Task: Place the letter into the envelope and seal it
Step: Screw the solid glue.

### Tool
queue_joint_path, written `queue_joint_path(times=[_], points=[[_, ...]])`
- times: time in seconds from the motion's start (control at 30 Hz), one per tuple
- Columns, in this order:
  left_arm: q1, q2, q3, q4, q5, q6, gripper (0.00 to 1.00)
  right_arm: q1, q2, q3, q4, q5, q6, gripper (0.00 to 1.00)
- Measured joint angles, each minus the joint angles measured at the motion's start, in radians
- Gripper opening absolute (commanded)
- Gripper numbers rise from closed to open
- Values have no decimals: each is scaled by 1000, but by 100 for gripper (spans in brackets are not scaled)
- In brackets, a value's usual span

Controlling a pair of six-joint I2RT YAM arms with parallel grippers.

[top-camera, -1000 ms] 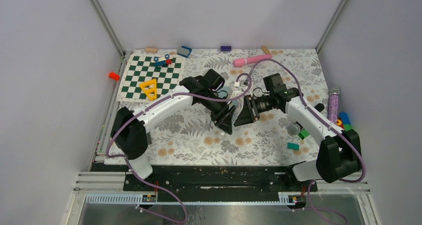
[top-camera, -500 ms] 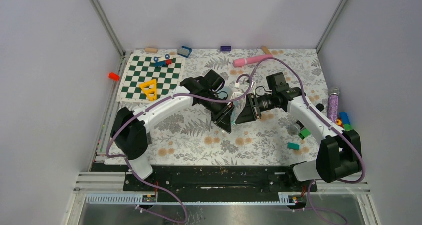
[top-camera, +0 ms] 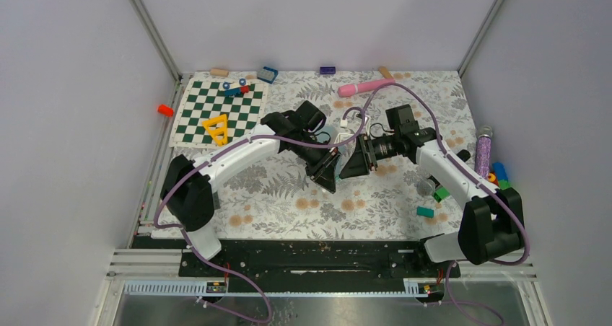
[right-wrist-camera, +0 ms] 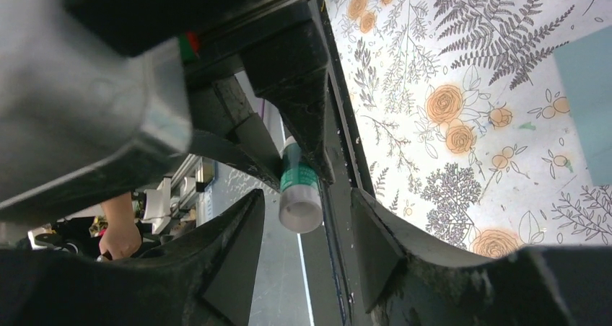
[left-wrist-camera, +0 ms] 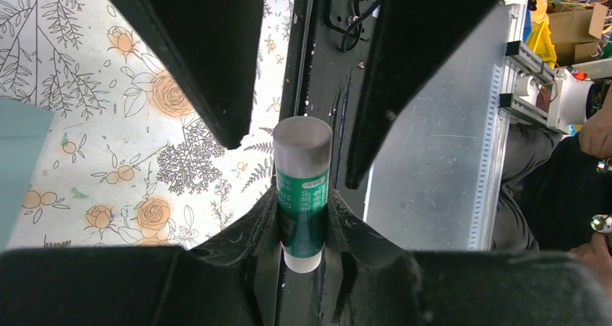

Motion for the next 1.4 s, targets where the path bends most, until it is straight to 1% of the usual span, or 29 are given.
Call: queue_joint_path(times=[0.1,0.2,0.27,0.4,0.47,0.67,0.8,1.03,1.27,1.4], points=[[0,0,0,4,9,-8,0,3,-4,-35,76,-4,45,56],[2,0,-5,28,19,-29,0,5,-34,-124,213,-18,126,56],[5,0,-11,48,24,-42,0,6,-70,-196,333,-24,195,56],[20,-3,-33,82,26,-66,0,8,-130,-314,629,-34,379,56],[26,-5,-43,93,26,-73,0,8,-133,-336,763,-35,474,55],[30,-26,-52,108,34,-78,0,8,-120,-338,952,-35,611,52],[29,-28,-52,109,34,-79,0,8,-106,-342,1021,-36,658,51],[30,-28,-52,109,38,-82,0,8,-98,-362,1061,-62,675,49],[38,-28,-61,115,50,-87,0,8,-98,-365,1004,-71,608,44],[39,-28,-63,118,51,-87,0,8,-98,-364,957,-71,568,43]])
